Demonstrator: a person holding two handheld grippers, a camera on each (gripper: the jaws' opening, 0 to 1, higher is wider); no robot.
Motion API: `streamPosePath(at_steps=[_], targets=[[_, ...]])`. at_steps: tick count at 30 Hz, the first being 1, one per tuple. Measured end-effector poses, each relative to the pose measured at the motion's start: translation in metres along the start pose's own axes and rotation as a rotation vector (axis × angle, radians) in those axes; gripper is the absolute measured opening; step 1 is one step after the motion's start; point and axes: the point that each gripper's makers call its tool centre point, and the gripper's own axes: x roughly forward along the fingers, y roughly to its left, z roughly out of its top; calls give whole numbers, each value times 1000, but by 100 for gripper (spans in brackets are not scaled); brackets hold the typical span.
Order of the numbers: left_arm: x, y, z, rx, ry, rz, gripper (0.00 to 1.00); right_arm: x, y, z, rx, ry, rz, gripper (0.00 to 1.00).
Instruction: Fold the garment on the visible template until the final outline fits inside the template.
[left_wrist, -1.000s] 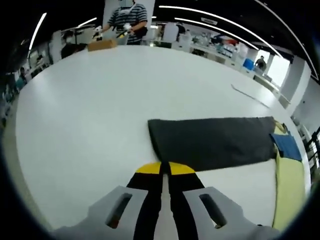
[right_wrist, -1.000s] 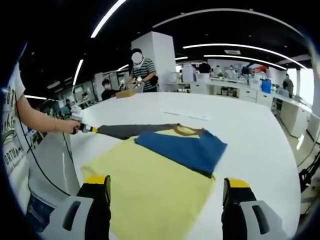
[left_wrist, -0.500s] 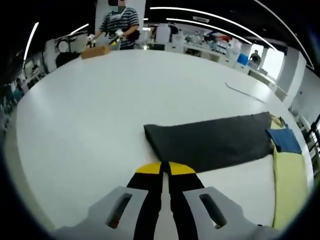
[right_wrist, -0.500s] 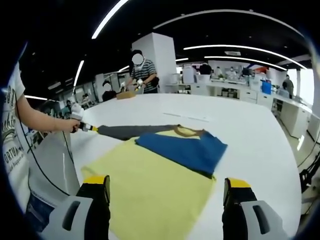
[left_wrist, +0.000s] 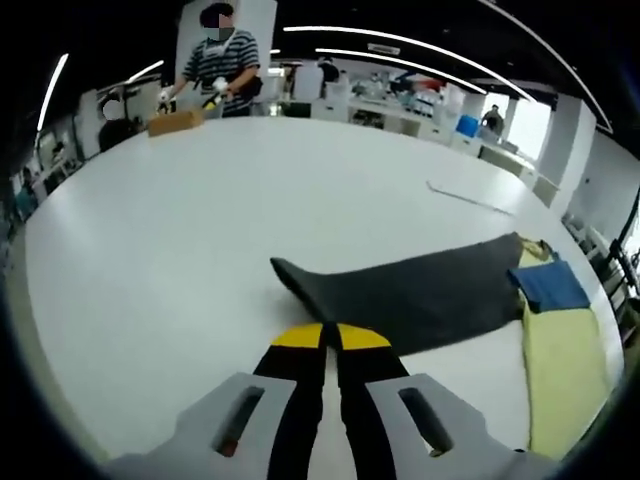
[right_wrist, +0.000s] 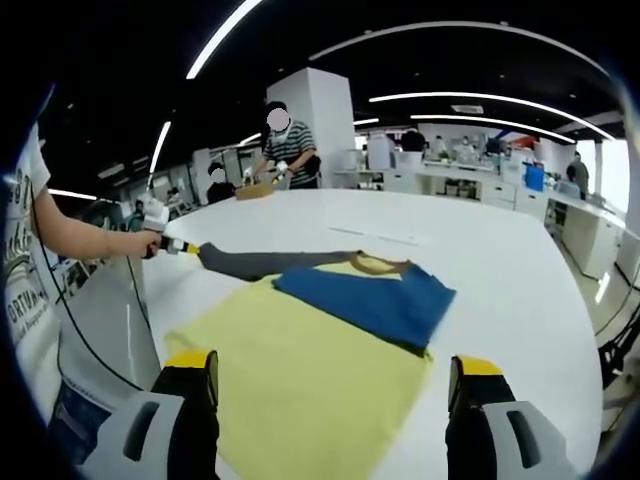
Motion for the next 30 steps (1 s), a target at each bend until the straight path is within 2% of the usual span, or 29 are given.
streamPosePath(at_steps=[16,21,30], targets=[[2,-51,18,34,-35,-113,1,2,5,-2,-24,8,20,96],[1,-67,26,14,-56,-158,1,2,8,-1,-24,1,26,96],[1,-106,41,31,-80,-250,1,5,14,1,-25,-6,42,96]])
